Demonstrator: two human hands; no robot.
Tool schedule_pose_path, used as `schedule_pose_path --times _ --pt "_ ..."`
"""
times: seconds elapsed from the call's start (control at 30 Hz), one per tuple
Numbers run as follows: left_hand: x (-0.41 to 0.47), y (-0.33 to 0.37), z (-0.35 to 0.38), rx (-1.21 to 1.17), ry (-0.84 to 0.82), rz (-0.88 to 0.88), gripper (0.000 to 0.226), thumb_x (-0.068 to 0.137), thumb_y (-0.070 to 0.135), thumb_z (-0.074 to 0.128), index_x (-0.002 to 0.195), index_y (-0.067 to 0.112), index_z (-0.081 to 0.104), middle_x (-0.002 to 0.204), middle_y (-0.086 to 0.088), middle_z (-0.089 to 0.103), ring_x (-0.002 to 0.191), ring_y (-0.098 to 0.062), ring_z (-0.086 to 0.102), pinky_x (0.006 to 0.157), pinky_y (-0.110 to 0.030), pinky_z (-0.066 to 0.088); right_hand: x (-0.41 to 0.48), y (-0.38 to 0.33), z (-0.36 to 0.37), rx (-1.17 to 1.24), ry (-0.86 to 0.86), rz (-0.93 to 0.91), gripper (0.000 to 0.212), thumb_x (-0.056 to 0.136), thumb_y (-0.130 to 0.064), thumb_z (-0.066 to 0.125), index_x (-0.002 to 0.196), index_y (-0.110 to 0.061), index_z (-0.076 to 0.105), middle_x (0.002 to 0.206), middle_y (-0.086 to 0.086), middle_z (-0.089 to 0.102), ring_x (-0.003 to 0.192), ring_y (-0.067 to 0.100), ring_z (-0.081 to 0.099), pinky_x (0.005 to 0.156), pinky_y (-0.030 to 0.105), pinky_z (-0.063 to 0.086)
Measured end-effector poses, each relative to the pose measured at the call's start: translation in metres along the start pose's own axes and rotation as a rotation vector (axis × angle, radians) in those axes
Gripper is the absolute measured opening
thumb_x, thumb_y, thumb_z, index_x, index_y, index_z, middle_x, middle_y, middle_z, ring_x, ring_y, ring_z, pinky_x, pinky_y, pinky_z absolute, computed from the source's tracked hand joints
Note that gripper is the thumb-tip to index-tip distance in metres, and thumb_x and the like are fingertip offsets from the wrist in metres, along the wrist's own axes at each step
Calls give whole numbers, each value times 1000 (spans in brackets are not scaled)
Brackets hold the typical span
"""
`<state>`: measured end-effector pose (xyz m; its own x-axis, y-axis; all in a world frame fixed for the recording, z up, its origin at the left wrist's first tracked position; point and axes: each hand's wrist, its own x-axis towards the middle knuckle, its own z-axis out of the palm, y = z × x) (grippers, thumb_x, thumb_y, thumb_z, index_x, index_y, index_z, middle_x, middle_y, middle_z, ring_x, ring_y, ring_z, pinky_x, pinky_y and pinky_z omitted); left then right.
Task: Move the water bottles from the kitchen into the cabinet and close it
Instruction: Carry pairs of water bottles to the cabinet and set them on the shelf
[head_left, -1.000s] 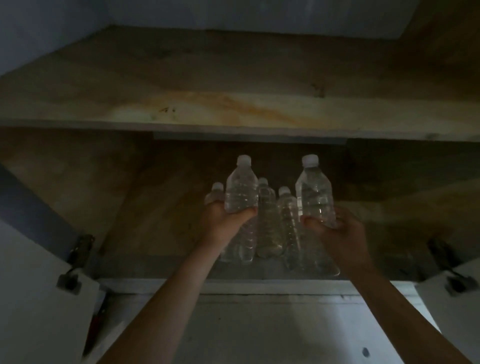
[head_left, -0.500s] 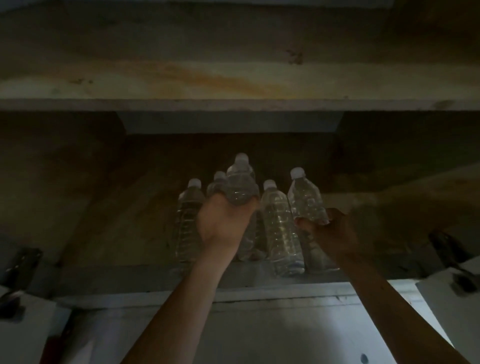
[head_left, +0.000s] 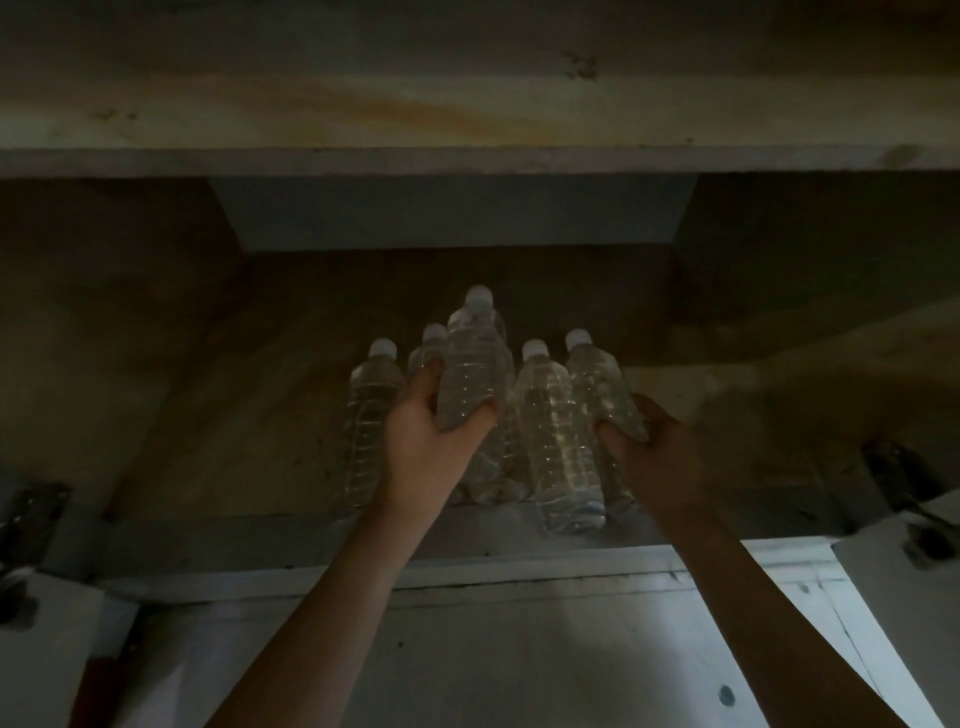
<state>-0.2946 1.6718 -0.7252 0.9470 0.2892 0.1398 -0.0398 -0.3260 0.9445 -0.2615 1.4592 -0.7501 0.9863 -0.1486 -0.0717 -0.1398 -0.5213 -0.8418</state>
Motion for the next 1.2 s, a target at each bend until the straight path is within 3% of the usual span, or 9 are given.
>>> schedule_pose_path --times 0.13,0.23,0.33,0.4,0.53,0.7,0.93,1.2 --pt "3 2 3 8 9 30 36 81 25 76 115 28 64 97 15 72 87 7 67 73 -14 54 4 0 2 -24 20 -34 9 89 -29 68 98 -29 65 100 1 73 92 20 68 93 46 53" --pt "2 0 0 83 -21 59 41 85 39 67 123 25 60 109 12 70 98 3 65 81 -17 53 -1 -1 -1 -80 -31 -45 33 89 -38 65 119 -23 62 111 0 69 98 19 65 94 40 52" --pt "-10 6 -10 365 -65 99 53 89 50 54 132 19 56 122 0 64 112 -13 59 95 -27 48 -19 -13 -10 -303 -58 -170 62 87 -65 43 129 -21 54 120 5 65 111 26 60 100 45 45" --pt "-28 28 -22 573 -107 103 56 91 45 49 135 11 54 124 -9 61 113 -23 56 94 -28 43 -41 -33 -22 -490 -11 -266 61 91 -57 38 133 -16 51 126 10 62 116 32 55 99 43 45" --pt "-63 95 -61 802 -219 179 54 96 42 37 134 8 54 121 -13 62 110 -29 55 92 -36 47 -94 -93 -60 -593 24 -347 49 94 -42 43 128 -10 56 122 16 63 112 36 56 91 46 51" --pt "-102 219 -117 923 -361 202 55 97 40 32 130 4 59 121 -16 63 109 -37 55 94 -43 47 -168 -188 -142 -603 -46 -343 43 94 -35 46 120 -5 64 112 15 67 103 35 60 87 44 51" --pt "-147 472 -202 928 -499 154 52 97 40 33 126 7 62 114 -10 68 100 -31 60 85 -39 51 -266 -388 -312 -580 -143 -266 39 94 -35 42 109 -7 66 107 9 69 99 31 63 85 39 50" --pt "-166 711 -284 782 -520 320 54 98 43 31 133 11 56 125 -3 64 115 -25 57 96 -39 47 -363 -565 -469 -592 -18 -242 49 95 -41 37 120 -7 63 117 9 67 108 30 61 89 43 53"
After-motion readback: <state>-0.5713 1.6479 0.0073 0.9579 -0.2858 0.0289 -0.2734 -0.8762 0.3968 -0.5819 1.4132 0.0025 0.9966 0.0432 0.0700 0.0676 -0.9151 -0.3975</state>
